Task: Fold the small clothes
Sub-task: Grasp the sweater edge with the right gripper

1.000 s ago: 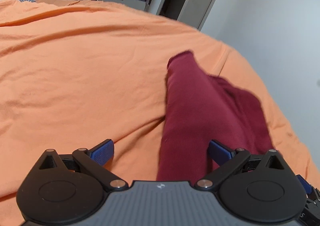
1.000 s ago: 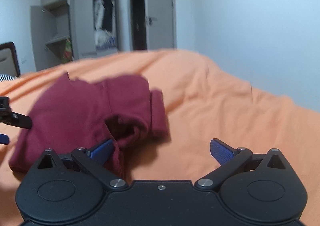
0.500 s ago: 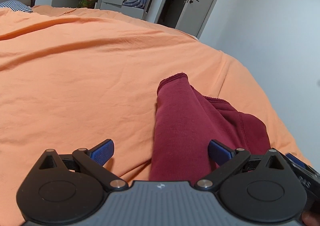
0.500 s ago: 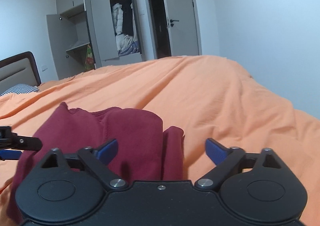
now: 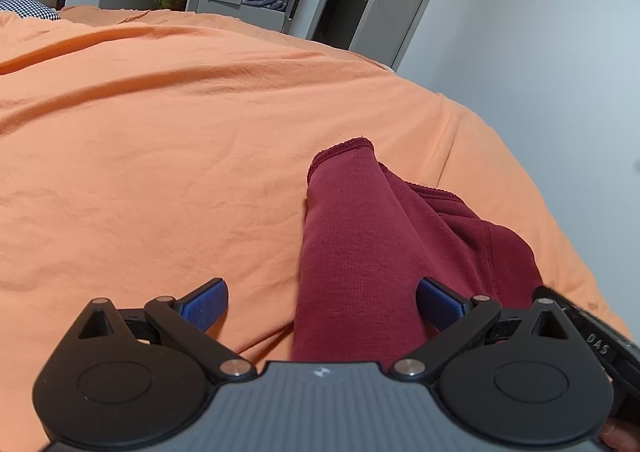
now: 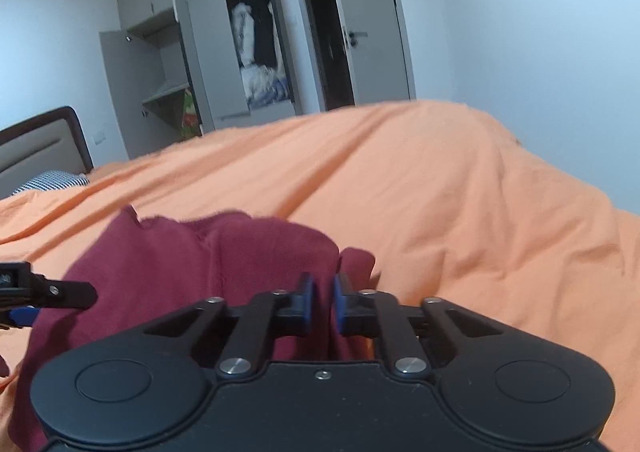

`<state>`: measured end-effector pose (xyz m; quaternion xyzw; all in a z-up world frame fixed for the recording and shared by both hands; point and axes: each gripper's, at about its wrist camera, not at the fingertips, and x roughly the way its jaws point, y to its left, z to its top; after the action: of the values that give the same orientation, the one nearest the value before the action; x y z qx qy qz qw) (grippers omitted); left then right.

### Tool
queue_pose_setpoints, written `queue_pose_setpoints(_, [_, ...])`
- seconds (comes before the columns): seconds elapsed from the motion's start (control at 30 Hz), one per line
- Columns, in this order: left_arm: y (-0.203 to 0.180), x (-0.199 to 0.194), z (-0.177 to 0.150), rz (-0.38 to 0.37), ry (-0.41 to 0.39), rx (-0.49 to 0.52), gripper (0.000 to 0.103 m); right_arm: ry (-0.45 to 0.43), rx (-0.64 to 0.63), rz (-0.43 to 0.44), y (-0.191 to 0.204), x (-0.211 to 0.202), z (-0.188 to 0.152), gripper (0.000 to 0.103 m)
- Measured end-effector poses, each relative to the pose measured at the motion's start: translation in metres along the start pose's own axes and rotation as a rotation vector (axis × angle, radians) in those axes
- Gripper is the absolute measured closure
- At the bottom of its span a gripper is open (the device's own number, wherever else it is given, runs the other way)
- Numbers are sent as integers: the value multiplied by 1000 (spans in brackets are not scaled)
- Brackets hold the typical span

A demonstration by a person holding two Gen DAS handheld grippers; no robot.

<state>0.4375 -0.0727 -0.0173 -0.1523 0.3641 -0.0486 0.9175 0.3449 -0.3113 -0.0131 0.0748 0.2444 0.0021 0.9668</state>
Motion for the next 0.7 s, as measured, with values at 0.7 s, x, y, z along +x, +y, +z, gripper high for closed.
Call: queue_pose_setpoints(0.7, [3,23,-13,-7,7,21,0,31,-41,-127,2,19,-13,98])
